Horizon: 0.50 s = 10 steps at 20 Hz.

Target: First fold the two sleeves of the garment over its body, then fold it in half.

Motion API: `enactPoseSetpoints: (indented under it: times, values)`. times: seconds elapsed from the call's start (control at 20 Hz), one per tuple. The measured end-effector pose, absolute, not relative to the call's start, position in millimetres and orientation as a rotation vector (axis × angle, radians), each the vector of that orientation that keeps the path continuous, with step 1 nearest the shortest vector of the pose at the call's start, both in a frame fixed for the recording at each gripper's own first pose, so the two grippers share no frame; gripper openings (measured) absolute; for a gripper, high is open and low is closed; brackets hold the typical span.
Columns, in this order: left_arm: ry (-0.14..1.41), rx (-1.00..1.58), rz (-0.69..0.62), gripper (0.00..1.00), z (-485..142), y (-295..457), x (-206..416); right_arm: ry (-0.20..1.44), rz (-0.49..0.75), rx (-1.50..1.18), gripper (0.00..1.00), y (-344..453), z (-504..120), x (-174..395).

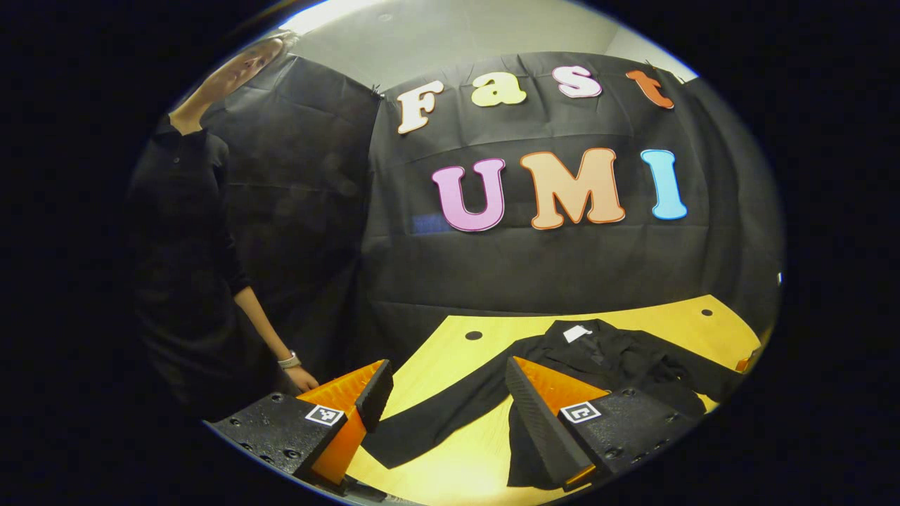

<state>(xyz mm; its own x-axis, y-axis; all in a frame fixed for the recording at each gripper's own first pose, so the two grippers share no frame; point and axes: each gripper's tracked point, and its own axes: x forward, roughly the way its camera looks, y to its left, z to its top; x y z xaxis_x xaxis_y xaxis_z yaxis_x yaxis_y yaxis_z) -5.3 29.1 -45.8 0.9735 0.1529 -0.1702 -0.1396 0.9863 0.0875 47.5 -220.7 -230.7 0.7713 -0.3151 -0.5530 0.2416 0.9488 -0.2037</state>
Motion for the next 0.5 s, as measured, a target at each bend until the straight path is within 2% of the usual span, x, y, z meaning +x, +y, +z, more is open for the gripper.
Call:
enactPoseSetpoints:
  times: [0.05, 0.25, 0.3, 0.45, 0.5]
  values:
    - [0.179, 0.077, 0.146, 0.96, -45.5, 27.8, -4.8, 0.635, -0.304, -0.121, 0.98, -224.2, -236.1, 45.8]
    - [0.183, 0.088, 0.146, 0.98, -47.8, 28.3, -4.5, 0.712, -0.317, -0.111, 0.98, -237.7, -262.3, 43.9]
    - [0.183, 0.089, 0.146, 0.95, -47.8, 28.6, -4.0, 0.729, -0.319, -0.109, 0.98, -240.8, -266.7, 43.5]
    - [0.182, 0.104, 0.152, 0.98, -46.9, 32.7, -2.7, 0.772, -0.311, -0.108, 0.98, -243.2, -277.5, 43.8]
    - [0.180, 0.108, 0.153, 0.95, -45.7, 33.3, -2.2, 0.782, -0.302, -0.108, 0.98, -243.8, -279.8, 41.3]
